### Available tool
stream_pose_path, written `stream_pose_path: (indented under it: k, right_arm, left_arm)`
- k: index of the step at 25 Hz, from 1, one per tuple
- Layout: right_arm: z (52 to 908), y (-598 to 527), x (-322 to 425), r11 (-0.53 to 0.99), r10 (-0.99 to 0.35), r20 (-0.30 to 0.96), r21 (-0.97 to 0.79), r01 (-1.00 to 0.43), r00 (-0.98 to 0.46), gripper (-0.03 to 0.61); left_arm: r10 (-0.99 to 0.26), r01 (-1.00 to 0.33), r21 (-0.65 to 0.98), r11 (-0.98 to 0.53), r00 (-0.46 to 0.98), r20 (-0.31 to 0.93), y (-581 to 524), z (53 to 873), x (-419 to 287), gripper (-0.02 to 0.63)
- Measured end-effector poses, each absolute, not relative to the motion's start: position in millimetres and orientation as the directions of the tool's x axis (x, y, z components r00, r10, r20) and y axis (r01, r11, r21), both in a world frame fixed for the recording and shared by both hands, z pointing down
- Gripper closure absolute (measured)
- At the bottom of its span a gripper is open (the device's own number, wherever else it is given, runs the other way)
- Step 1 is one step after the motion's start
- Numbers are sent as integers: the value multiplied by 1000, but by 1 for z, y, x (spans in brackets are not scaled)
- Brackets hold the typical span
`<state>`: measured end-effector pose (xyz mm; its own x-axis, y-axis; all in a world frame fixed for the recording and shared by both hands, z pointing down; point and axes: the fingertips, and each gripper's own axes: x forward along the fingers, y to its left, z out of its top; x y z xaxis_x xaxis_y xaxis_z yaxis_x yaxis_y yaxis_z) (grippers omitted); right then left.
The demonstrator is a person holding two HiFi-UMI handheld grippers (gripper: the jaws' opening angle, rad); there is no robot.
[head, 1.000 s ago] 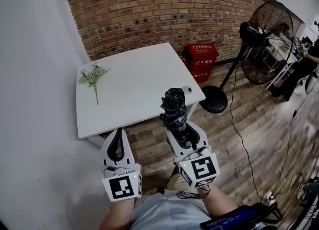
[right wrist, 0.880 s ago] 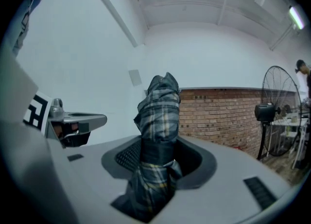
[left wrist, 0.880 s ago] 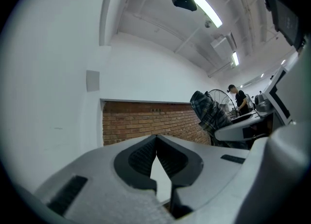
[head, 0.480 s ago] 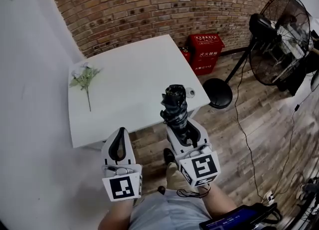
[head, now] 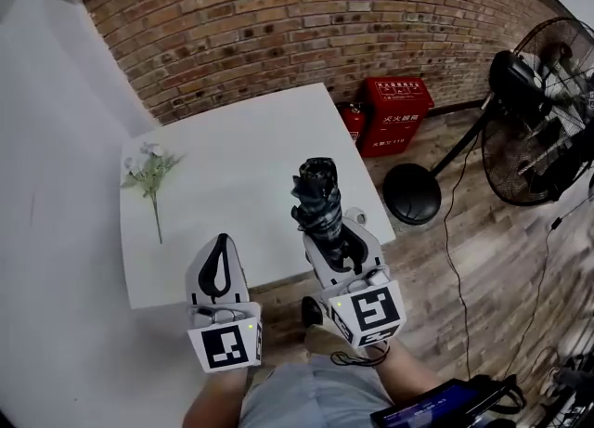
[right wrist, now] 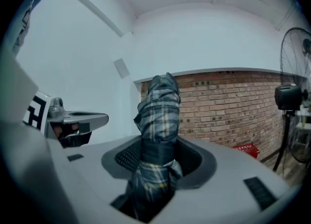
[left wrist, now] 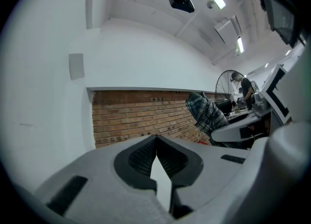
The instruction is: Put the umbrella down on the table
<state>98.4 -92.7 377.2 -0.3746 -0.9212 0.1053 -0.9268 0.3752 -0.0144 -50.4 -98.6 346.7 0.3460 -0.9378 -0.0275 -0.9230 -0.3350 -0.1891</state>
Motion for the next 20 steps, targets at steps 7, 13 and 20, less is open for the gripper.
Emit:
stream_pose_path:
  k: [7, 13, 20]
  right_arm:
    - [363, -151, 113, 418, -906, 72, -8, -908, -418, 388]
    - [336, -189, 107, 449, -893, 28, 21, -893, -449, 388]
    - [319, -212, 81, 478, -878, 3, 63, -876, -479, 388]
  left_arm:
    - [-953, -940, -192, -283, 298, -52, -144, 327, -34, 609]
    - [-975, -964, -181, -194, 211, -76, -163, 310, -56, 609]
    - [-980, -977, -162, -142, 161, -114, -181, 299, -85, 609]
